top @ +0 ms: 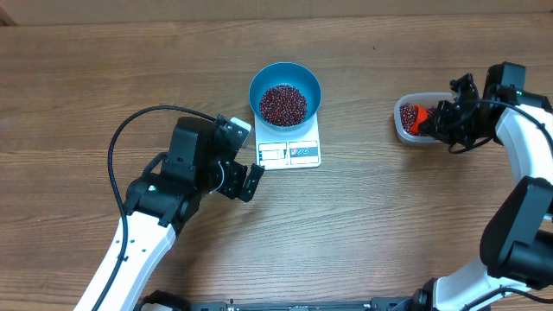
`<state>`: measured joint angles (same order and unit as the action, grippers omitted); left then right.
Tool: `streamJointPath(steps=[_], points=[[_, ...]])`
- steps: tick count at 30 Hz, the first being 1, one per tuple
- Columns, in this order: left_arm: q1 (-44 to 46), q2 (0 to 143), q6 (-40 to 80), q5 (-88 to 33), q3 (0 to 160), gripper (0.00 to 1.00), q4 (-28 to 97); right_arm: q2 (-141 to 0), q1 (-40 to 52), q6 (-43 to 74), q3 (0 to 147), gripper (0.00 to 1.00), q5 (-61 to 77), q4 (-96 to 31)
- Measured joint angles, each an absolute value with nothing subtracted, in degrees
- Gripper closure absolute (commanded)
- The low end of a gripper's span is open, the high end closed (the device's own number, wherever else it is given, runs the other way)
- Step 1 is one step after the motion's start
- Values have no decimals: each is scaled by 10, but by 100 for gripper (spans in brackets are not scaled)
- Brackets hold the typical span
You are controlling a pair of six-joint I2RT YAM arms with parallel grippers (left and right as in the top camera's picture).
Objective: Scoop item into bowl and weigh 150g on scale
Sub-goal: 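Lower the scoop into the bean tub and push it into the beans, then drag the scoop through the beans to fill it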
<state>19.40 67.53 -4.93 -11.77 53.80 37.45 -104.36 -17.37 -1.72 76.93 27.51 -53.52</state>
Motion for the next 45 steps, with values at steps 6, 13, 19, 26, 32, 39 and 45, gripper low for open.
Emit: streamJointPath(steps=[6,13,19,26,32,39,45], points=[[194,675,-49,-118,538,0,375,-1057,-192,-3,769,96,294,-533],[194,675,-49,-118,538,0,375,-1068,-206,25,769,96,303,-531],[194,675,-49,-118,538,0,375,-1078,-210,45,769,96,317,-525],[194,675,-49,-118,538,1,375,-1080,-213,50,769,96,340,-520],[194,675,-49,-118,538,0,375,-1087,-234,45,769,96,376,-515],[194,675,-49,-118,538,0,375,-1094,-280,17,769,96,443,-521],[194,675,-49,-118,538,1,375,-1094,-309,-9,769,96,490,-534]])
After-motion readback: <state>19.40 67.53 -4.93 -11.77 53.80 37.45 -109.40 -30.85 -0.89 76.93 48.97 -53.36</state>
